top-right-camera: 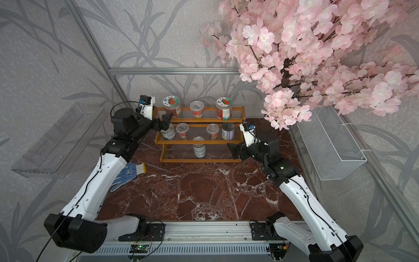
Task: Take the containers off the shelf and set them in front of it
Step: 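Pick up a container from the shelf.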
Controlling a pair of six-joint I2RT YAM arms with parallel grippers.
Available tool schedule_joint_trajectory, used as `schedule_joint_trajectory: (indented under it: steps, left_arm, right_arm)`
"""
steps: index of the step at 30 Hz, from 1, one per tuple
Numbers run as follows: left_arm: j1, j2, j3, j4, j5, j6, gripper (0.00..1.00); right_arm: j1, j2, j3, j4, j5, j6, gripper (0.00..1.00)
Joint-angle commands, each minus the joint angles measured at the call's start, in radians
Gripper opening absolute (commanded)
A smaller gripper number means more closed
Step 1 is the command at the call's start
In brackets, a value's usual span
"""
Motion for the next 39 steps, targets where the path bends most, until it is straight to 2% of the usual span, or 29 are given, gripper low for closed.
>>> schedule_joint_trajectory:
  steps: [1,5,13,35,39]
  left_arm:
    - [0.006,0.058,0.106,-0.104,0.018,0.065,1.00]
    - [0.006,0.144,0.213,-0.191,0.035,0.101,1.00]
    - [0.006,0.259,0.335,-0.233,0.059,0.117,1.00]
    - [0.010,0.387,0.407,-0.140,0.139,0.087,1.00]
    - [0.010,0.393,0.405,-0.126,0.144,0.087,0.93]
  right_arm:
    - [-0.007,0.001,0.095,-0.096,-0.159,-0.018,0.99]
    - [-0.010,0.020,0.167,-0.126,-0.224,-0.016,0.99]
    - [-0.012,0.035,0.234,-0.142,-0.215,-0.028,0.99]
    - [-0.011,0.027,0.228,-0.155,-0.189,-0.024,0.99]
    - [-0.012,0.027,0.211,-0.139,-0.186,-0.023,0.99]
